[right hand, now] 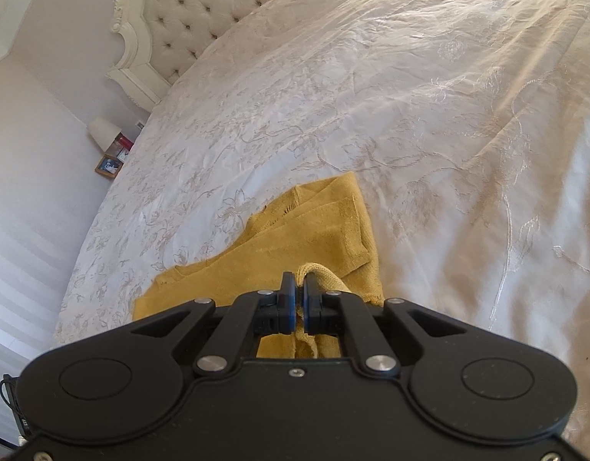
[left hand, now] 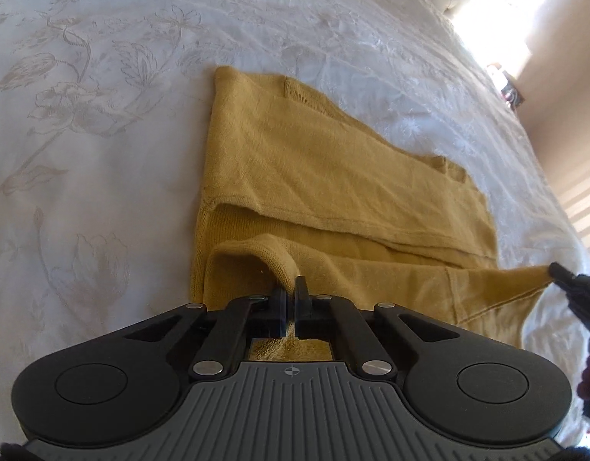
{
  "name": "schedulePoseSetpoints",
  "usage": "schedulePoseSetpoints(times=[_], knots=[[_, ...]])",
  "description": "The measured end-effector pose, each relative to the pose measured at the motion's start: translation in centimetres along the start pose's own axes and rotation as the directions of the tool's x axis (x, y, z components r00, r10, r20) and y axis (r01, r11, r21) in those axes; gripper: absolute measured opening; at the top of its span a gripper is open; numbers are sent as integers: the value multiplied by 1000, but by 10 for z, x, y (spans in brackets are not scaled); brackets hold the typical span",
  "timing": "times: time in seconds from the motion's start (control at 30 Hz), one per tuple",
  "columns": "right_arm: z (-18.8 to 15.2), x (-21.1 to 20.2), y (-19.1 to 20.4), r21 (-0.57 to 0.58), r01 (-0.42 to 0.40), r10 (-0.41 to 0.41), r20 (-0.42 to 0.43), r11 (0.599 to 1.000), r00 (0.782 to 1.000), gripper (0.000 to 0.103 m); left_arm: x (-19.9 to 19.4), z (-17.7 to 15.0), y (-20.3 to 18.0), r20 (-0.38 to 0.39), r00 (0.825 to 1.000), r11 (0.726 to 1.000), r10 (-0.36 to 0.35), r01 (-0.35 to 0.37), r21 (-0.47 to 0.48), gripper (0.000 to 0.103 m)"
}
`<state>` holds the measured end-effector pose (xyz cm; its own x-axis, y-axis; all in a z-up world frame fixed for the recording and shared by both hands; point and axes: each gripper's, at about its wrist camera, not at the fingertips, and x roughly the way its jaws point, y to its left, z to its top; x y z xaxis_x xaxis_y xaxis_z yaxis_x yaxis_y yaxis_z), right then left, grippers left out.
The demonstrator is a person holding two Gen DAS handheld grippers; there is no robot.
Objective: Fold small clothes
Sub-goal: 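Lift the hem with both tools and fold it onto the collar, then open both tools to release the folded hem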
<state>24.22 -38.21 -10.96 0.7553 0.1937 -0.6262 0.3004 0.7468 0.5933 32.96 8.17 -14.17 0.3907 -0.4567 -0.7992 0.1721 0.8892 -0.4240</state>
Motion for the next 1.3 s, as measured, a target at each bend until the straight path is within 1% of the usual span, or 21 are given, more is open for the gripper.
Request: schedulePoseSetpoints(times=[0.1,0.17,0.23,0.3,0.4,0.43,0.57,0.63,0.67,0.7,0.73,0.77,0.83,0.87,0.9,0.97,1.03,1.1,1.17,1.23,1.3], knots=[[5,-8,3,2,-5,5,27,1000,1000,10,-28,8,-4,103,994,997,-48,54,-59,3],[14,-11,7,-3,-20,20,54,1000,998,10,-45,22,-4,177,982,988,-68,91,-125,3],[26,-5,11,-16,-28,29,65,999,997,10,-55,41,2,244,968,978,-63,109,-179,3],[40,10,13,-18,-31,32,67,999,997,10,-52,60,6,273,961,975,-50,106,-194,3],[58,45,9,-10,-19,19,53,1000,998,10,-30,88,10,282,959,980,-18,73,-183,3],[63,59,6,-3,-8,8,38,1000,999,10,-19,96,12,274,962,982,-13,64,-179,3],[72,110,-2,-7,55,-55,-25,998,998,10,26,117,19,197,980,981,26,13,-193,3],[73,124,-3,-15,81,-82,-48,997,995,17,41,121,21,171,983,981,63,-29,-194,5],[73,129,-3,-18,95,-96,-54,995,994,19,45,121,23,164,983,979,77,-43,-200,8],[74,131,-4,-26,104,-106,-50,994,993,20,48,123,25,163,984,977,75,-40,-209,23],[74,130,-3,-37,112,-113,-43,993,993,20,48,123,28,173,983,976,66,-27,-216,43],[74,128,-3,-53,121,-123,-32,991,992,23,47,123,28,191,979,976,63,-21,-215,50],[74,119,3,-111,151,-150,14,982,989,39,40,125,26,244,966,981,85,-38,-190,73],[72,111,7,-147,158,-153,41,976,987,52,35,125,22,258,960,984,104,-62,-166,78],[70,105,10,-182,163,-155,58,970,986,55,30,124,17,270,955,987,119,-85,-136,82],[64,97,20,-260,168,-158,60,951,986,55,20,119,6,286,950,992,125,-112,-61,82],[52,92,30,-334,140,-139,29,932,990,55,16,108,-11,276,953,989,121,-138,43,82],[34,93,43,-410,104,-125,-25,906,992,55,18,93,-27,247,962,976,118,-159,151,82],[14,99,54,-473,79,-130,-75,878,989,55,24,72,-42,201,973,957,110,-158,242,82],[-3,107,61,-508,58,-136,-117,859,984,54,35,53,-51,139,985,948,100,-136,288,82],[-13,116,67,-531,46,-143,-142,846,979,54,47,41,-55,91,991,944,100,-124,306,82]])
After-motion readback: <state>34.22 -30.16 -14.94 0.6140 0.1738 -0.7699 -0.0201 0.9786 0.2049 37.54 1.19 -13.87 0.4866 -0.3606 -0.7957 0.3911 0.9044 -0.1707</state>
